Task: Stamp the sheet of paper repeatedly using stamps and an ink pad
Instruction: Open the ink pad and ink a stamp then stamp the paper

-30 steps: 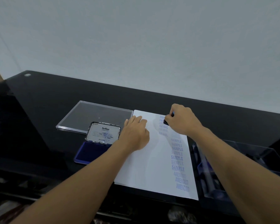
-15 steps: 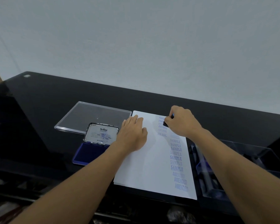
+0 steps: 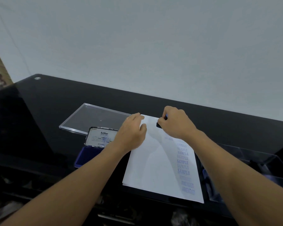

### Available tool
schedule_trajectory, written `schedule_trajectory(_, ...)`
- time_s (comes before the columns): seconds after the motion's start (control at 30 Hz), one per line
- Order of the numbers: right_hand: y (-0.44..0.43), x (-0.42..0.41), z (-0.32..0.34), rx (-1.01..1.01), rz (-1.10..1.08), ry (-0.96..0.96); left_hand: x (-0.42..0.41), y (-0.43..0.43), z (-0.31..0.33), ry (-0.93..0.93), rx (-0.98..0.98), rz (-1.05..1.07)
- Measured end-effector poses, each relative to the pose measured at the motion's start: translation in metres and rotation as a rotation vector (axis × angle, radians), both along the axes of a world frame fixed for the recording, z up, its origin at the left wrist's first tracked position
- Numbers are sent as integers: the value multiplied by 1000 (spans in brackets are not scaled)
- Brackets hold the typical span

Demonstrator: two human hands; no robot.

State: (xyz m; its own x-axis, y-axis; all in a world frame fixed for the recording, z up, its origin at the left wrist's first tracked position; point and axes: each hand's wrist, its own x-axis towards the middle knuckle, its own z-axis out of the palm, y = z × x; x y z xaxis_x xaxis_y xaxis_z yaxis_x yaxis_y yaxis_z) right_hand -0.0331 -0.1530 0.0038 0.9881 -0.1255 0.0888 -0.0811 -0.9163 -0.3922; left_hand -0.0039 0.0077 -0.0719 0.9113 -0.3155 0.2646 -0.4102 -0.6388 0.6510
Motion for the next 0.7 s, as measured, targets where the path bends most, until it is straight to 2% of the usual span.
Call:
schedule_trajectory(0.27, 57, -11, -1, 42, 113, -3, 5, 71, 28, 25, 75, 131)
schedule_trajectory(0.7, 158, -28, -25, 1, 340, 87, -26, 195, -5, 86, 190, 384)
